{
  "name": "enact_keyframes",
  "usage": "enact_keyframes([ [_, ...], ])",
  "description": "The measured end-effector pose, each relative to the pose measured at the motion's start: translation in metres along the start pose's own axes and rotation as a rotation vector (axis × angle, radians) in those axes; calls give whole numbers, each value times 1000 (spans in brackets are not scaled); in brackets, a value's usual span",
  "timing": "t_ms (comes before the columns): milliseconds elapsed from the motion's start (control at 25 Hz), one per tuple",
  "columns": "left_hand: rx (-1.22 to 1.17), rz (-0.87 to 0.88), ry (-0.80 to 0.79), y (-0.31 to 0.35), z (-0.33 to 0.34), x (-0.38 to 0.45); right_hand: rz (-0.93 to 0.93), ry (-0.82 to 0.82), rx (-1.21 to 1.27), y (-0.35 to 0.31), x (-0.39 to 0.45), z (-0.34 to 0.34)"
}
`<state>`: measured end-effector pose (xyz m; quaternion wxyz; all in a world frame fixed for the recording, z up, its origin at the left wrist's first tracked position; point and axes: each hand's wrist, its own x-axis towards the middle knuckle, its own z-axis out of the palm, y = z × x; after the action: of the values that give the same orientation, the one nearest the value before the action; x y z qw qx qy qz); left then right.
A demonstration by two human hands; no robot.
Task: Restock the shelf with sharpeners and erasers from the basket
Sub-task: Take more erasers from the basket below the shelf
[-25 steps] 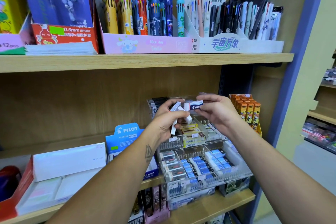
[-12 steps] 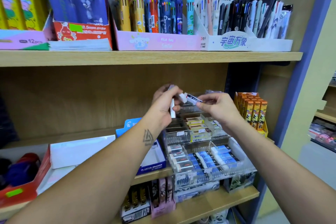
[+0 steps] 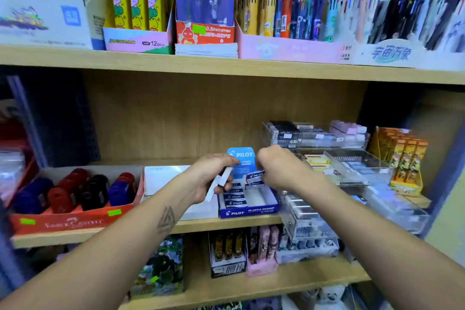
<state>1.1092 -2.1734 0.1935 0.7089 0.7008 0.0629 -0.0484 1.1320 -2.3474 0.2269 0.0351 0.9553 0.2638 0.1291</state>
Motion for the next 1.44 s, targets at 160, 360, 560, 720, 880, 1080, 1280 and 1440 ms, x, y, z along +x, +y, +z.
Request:
enact_keyframes([
  [160,103,-47,-52,-15,-11,-4,-15,-101,-223,-27,7,12],
  [360,141,-22,-19,-26,-16,-4,6,-173,-228,-29,11,31],
  [560,194,36,-14,-33,-18,1,8,-188,-242,-35,11,39],
  [720,384,55,-6,-36,-16,3,42,-124,-131,-37,12,50],
  [880,410,62,11,-38,-16,5,76,-92,-78,-32,15,56],
  [1080,372,115,82,-32,-11,3,33,-125,464,-28,24,37],
  [1280,515,73,117,-16,-8,6,-7,-42,269,-17,17,17],
  [1440,838,186,-4,-13,-6,4,-9,-108,-212,-24,3,2],
])
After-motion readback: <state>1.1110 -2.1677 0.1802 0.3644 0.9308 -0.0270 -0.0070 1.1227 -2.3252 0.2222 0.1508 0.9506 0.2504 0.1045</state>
